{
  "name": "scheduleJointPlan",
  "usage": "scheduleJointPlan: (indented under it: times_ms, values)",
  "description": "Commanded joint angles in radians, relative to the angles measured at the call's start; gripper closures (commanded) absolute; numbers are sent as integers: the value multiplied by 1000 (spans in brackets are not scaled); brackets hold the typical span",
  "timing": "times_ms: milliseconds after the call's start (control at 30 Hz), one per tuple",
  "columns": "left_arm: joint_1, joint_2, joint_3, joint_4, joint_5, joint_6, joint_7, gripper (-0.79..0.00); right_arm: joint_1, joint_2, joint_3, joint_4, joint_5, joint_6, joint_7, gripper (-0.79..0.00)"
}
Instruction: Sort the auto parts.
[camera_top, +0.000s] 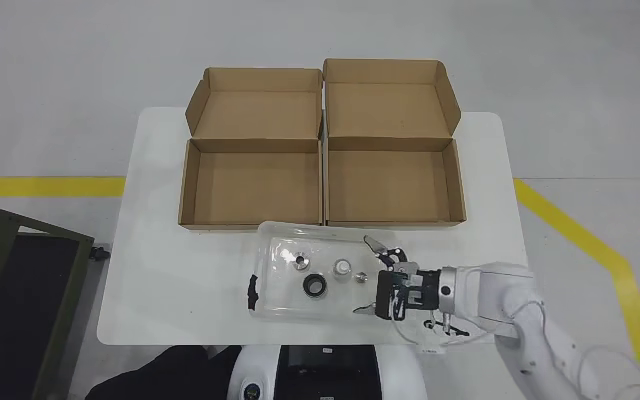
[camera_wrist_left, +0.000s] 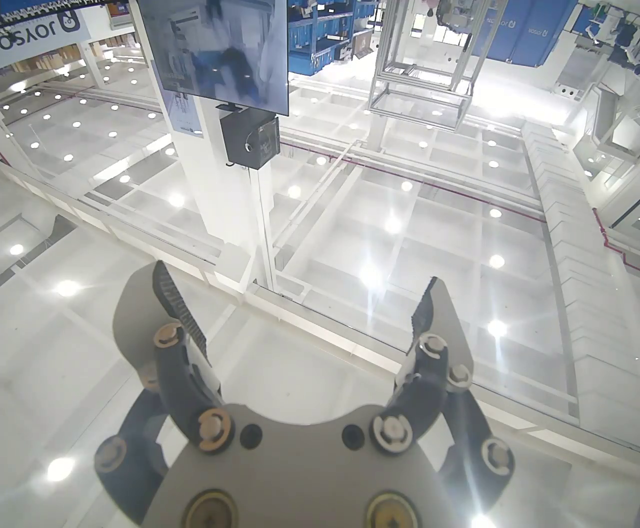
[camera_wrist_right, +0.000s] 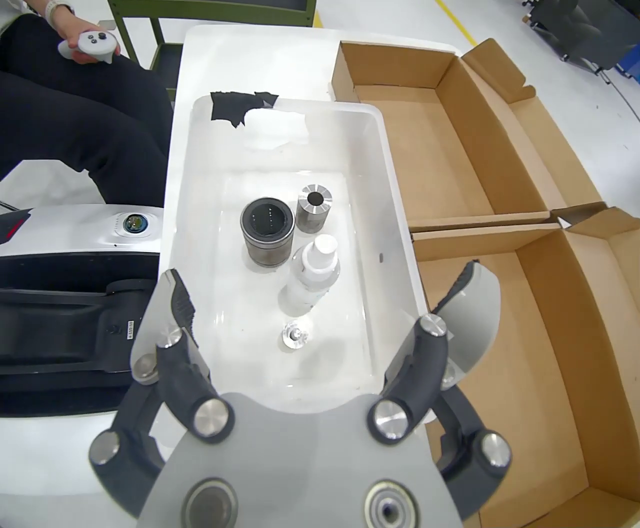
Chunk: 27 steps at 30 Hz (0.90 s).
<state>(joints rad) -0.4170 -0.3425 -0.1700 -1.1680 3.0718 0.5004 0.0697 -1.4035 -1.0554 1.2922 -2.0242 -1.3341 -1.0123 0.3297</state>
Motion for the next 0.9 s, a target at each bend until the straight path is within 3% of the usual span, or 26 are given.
scheduleJointPlan:
  times_ms: [0,567,667,867]
  values:
    - [0,0,0,0,0,0,0,-785,22,0,-17,16,17,0,19,-785]
    - [0,0,0,0,0,0,0,-785,140,-13,-181,92,37,81,150,-785]
    - [0,0,0,0,0,0,0,-785,156,-14,-196,110,41,86,160,-646]
    - [0,0,0,0,0,0,0,-785,184,-17,-226,144,41,97,180,-545]
